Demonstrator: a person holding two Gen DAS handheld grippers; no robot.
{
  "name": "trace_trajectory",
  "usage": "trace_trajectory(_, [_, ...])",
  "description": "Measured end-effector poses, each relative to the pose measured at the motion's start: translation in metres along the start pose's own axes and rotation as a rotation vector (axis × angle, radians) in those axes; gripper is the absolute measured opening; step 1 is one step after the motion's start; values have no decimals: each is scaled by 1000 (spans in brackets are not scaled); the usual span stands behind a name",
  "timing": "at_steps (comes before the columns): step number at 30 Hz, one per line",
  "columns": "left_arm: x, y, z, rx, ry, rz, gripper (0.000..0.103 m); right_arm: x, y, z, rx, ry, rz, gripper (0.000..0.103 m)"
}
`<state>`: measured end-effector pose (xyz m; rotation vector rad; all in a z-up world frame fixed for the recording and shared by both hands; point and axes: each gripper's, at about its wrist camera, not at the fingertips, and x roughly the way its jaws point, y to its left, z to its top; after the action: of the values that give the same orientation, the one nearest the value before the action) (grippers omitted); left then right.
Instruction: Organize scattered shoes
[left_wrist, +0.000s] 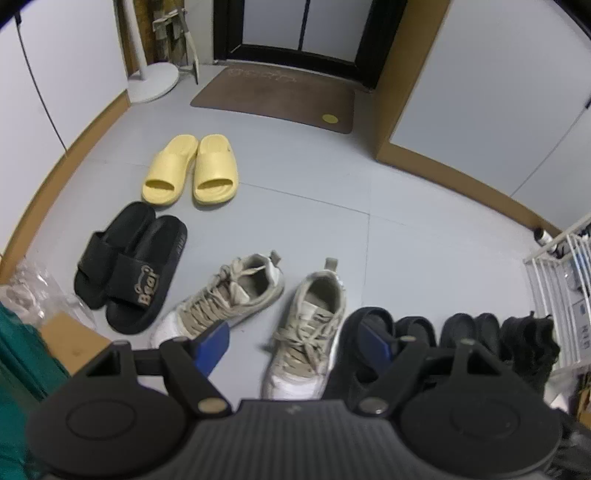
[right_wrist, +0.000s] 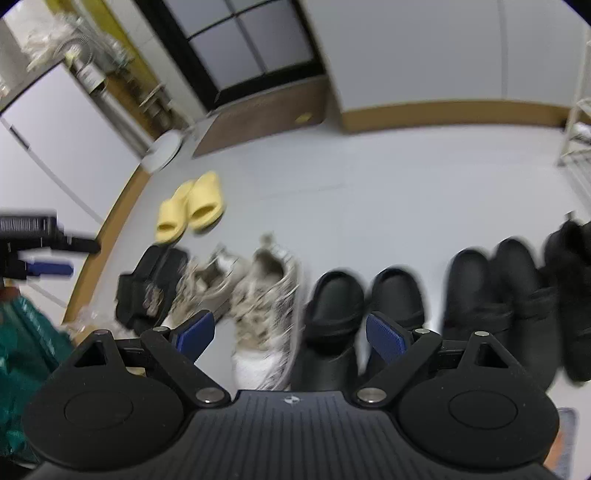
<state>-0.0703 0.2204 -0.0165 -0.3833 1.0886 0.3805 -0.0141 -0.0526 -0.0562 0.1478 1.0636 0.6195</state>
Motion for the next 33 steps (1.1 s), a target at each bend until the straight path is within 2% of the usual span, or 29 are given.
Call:
trace_trajectory(4, [2,17,6,-28,5,19,79,38,17,-18,-15,38,65,92])
trace_trajectory(13, [21,37,7,-9,70,62,79,100,45,-37,6,27,156,92])
trace_trajectory(16, [23,36,8,13,59,95,79,116,49,-38,25,33,175,92])
trace_trajectory(19, [25,30,9,75,28,157,79,138,59,-38,50,43,197,92])
trace_trajectory(24, [30,44,17,29,32,164,79,168,76,-40,70,95,253,92])
trace_trajectory(26, [29,46,20,39,22,182,79,178,79,-40,79,117,258,88])
trace_trajectory(27, [29,48,22,50,19,203,78,184,81,-40,80,129,259,85])
trace_trajectory(29, [30,53,23,30,27,206,65,197,86,-37,75,159,262,83])
trace_trajectory(32, [32,70,26,-53,55,185,62,214,94,-30,66,209,271,82])
trace_trajectory(33, [32,73,25,-53,58,200,62,215,96,-28,63,210,269,82])
